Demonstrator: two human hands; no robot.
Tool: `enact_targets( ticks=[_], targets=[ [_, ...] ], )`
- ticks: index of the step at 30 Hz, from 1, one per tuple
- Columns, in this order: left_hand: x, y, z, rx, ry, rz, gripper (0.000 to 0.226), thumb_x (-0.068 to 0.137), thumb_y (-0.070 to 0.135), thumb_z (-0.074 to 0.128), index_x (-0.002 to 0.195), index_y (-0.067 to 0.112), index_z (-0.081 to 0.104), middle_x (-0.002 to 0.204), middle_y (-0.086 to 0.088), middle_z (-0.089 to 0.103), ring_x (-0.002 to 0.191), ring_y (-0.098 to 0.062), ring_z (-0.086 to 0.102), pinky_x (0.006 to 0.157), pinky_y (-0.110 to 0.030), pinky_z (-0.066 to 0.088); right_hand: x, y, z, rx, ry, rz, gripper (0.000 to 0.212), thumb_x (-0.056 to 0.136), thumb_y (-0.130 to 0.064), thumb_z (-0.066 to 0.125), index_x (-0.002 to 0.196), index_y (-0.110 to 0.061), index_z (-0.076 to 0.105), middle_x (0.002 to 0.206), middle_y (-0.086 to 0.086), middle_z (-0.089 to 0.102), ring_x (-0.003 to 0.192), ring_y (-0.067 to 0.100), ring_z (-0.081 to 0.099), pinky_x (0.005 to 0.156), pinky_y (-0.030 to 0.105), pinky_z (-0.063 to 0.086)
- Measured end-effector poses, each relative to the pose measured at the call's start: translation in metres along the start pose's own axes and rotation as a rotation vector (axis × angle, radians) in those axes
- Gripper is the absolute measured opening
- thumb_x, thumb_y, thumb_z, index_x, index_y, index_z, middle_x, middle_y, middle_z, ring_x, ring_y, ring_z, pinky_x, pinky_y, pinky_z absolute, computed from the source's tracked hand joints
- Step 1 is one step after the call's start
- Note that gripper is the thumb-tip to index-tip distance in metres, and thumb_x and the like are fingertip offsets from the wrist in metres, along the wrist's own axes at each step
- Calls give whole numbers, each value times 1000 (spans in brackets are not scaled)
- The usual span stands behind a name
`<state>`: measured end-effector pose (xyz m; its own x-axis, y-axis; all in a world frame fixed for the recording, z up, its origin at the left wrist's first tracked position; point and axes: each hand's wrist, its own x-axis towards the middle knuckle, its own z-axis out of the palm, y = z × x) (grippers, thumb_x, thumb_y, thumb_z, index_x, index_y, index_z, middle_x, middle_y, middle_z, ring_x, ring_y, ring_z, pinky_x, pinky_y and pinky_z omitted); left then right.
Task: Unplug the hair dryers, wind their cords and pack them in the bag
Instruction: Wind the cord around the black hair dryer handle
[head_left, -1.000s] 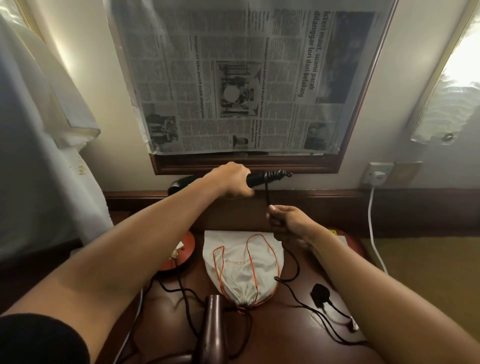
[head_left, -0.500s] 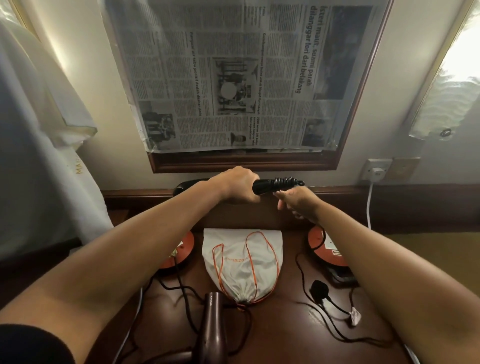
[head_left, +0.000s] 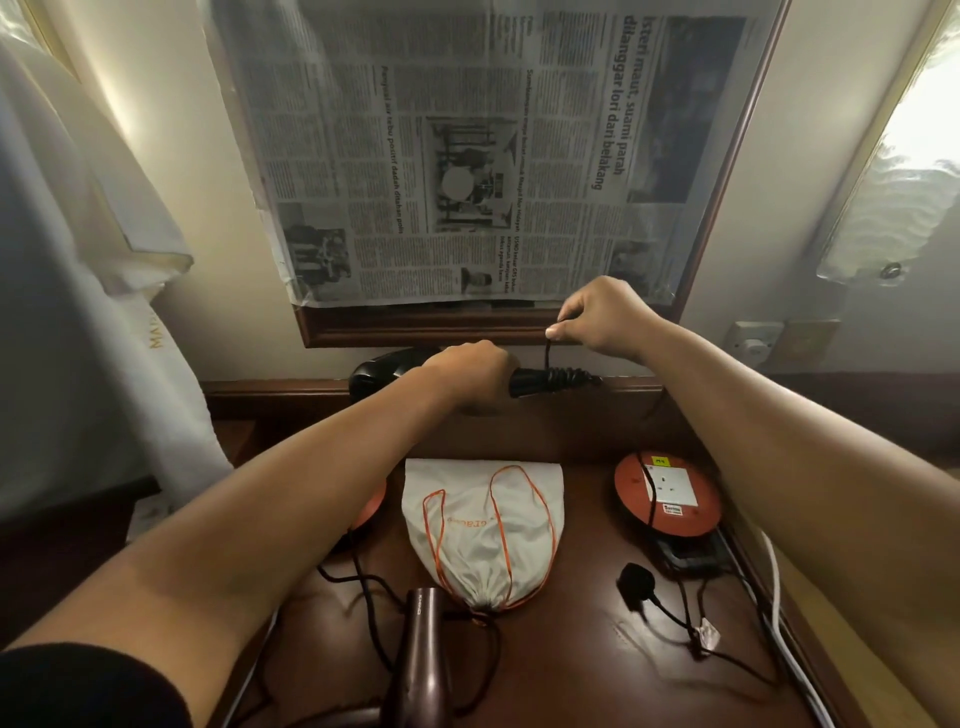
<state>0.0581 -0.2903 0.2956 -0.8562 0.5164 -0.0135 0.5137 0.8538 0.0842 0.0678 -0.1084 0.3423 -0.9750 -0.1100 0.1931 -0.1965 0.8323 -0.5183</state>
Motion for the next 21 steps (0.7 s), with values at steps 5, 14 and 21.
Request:
enact_targets(
  ticks=[5,14,21],
  targets=[
    [1,-5,1,40,-15,-45,27,85,34,64,107,18,59,81,2,52,76,-16,56,64,-28,43,-10,-13,11,-30,24,-76,15,84,-25,71,87,-11,77,85,3,72,82,13,65,79,32,56],
    [7,-11,-2,62,-30,-124,34,83,41,62,105,15,61,85,0,53,81,-23,57,70,-35,48,-40,-18,40,-94,33,-123,23,94,-22,53,94,-12,73,78,2,65,73,22,60,68,36,52],
    [7,-16,-4,-42,2,-172,30,80,44,63,93,17,60,82,1,56,76,-20,57,65,-32,47,-60,-10,66,311,33,67,22,97,-11,47,106,-14,67,71,-2,59,57,9,48,50,16,38]
  ],
)
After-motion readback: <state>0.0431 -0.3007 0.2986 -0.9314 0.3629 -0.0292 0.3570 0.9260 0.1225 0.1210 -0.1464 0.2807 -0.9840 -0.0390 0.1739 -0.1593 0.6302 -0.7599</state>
